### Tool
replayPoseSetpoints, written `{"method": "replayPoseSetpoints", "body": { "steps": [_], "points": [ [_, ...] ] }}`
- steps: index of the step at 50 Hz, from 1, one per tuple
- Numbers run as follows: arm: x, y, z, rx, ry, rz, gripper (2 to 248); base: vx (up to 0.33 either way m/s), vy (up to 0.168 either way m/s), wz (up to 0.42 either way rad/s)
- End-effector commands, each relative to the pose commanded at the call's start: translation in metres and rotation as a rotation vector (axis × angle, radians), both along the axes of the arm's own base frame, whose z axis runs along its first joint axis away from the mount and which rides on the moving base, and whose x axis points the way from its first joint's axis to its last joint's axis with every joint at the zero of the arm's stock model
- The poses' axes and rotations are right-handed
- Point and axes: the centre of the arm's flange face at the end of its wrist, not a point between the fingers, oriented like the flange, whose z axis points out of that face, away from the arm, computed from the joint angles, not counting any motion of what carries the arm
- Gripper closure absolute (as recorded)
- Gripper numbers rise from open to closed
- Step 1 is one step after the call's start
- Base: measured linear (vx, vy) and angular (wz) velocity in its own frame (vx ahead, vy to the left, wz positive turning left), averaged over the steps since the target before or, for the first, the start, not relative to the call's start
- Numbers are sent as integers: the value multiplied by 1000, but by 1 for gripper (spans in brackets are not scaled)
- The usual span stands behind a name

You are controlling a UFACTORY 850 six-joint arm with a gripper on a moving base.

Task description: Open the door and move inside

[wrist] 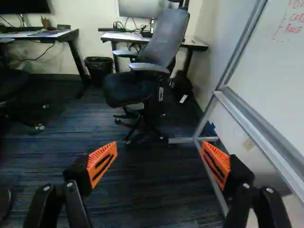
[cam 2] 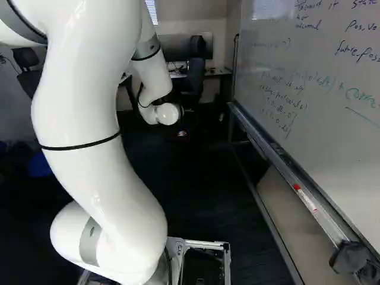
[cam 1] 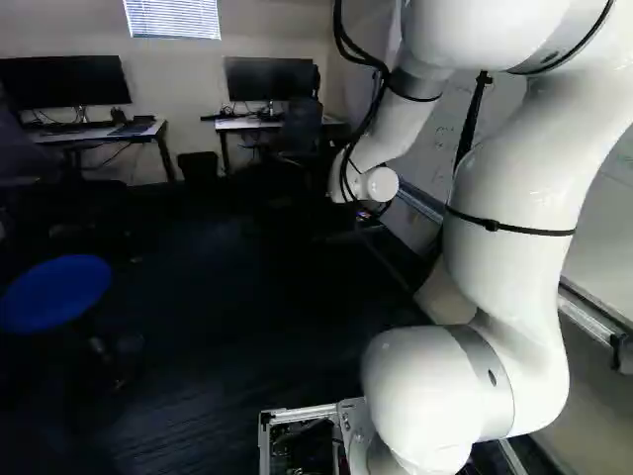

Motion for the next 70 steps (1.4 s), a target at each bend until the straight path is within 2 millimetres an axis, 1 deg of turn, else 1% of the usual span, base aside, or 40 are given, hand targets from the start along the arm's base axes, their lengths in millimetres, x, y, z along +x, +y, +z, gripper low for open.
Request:
{"method": "replayPoseSetpoints", "body": {
  "steps": [14,70],
  "points": [
    [0,0,0,0,0,0,3,114,21,-4],
    [0,0,0,0,0,0,3,-2,0,-1]
  ]
}}
